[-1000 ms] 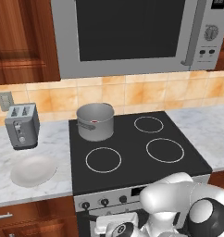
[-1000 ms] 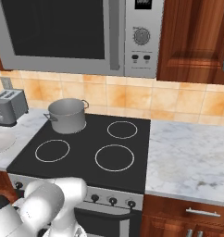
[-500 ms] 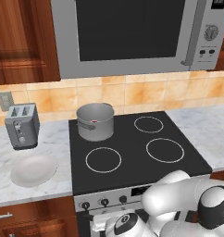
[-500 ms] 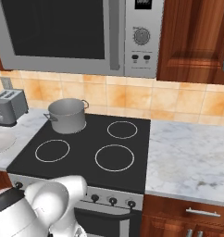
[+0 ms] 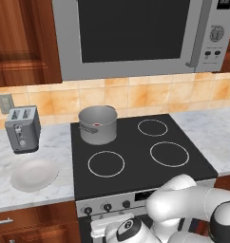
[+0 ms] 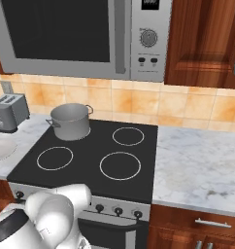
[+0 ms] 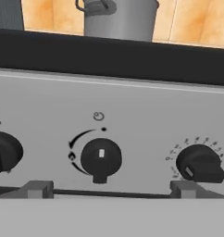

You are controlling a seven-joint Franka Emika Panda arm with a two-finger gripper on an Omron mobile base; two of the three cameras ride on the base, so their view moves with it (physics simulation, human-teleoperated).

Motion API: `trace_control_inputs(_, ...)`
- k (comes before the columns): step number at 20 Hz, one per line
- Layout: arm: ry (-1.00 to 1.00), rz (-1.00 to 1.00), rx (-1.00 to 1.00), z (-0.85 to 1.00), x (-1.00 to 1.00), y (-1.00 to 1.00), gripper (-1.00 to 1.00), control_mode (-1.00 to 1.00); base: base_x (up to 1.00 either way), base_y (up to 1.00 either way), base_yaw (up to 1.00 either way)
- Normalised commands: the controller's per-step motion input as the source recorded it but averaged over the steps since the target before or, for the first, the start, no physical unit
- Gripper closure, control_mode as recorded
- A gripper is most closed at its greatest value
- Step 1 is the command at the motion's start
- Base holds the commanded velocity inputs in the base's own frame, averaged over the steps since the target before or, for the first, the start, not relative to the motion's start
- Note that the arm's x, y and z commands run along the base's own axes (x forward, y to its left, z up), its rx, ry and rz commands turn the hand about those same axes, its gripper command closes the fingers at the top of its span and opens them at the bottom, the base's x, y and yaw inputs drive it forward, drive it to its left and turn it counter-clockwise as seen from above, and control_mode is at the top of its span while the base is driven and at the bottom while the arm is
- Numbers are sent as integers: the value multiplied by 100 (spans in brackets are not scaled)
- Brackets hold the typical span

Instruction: Retrieve the frozen meat and place it in the pot on a burner. Then turn the burner on.

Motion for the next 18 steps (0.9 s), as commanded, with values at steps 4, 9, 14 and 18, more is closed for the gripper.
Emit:
trace_control_inputs(4,0,-3,0,-1,0,13,-100,-100,0,0,0)
trace_control_inputs(9,-1,-3,2,-6,0,4,-100,-100,0,0,0)
trace_control_inputs(14,-3,0,5,-3,14,1,-100,-100,0,0,0)
trace_control_inputs(18,-4,0,9,-13,43,0,-100,-100,0,0,0)
